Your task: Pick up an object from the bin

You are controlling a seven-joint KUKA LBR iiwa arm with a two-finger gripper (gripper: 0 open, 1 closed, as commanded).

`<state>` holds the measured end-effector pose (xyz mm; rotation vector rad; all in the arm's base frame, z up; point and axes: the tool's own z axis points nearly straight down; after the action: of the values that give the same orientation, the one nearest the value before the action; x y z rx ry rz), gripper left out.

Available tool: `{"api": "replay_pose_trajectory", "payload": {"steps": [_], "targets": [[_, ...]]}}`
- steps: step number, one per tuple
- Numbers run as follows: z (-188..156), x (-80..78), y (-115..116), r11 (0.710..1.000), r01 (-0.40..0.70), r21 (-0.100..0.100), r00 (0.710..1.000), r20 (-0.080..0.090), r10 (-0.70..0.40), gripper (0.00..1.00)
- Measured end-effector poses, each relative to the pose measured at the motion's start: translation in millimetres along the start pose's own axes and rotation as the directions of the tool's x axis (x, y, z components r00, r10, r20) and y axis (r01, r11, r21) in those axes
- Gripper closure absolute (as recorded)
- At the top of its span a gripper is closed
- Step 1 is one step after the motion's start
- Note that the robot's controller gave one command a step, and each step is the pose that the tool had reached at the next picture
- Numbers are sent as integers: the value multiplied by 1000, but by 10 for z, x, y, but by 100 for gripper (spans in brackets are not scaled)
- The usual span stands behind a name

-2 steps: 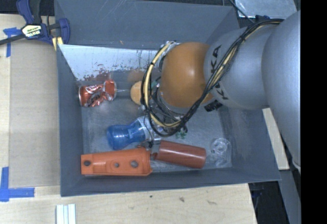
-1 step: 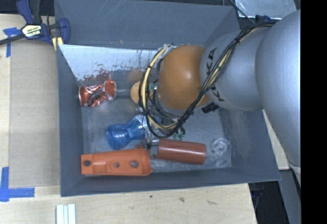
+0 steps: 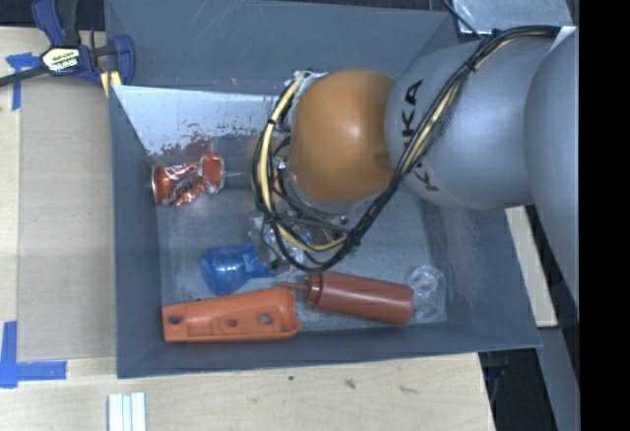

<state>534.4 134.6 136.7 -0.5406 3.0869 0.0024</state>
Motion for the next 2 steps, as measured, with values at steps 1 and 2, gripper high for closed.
{"api": "replay_pose_trajectory", "payload": {"steps": [1,2], "targets": [[0,0,0,1000,-1,0,1000,0,1,100],[-708,-263,-99,995,97,3,995,12,-97,100]]}}
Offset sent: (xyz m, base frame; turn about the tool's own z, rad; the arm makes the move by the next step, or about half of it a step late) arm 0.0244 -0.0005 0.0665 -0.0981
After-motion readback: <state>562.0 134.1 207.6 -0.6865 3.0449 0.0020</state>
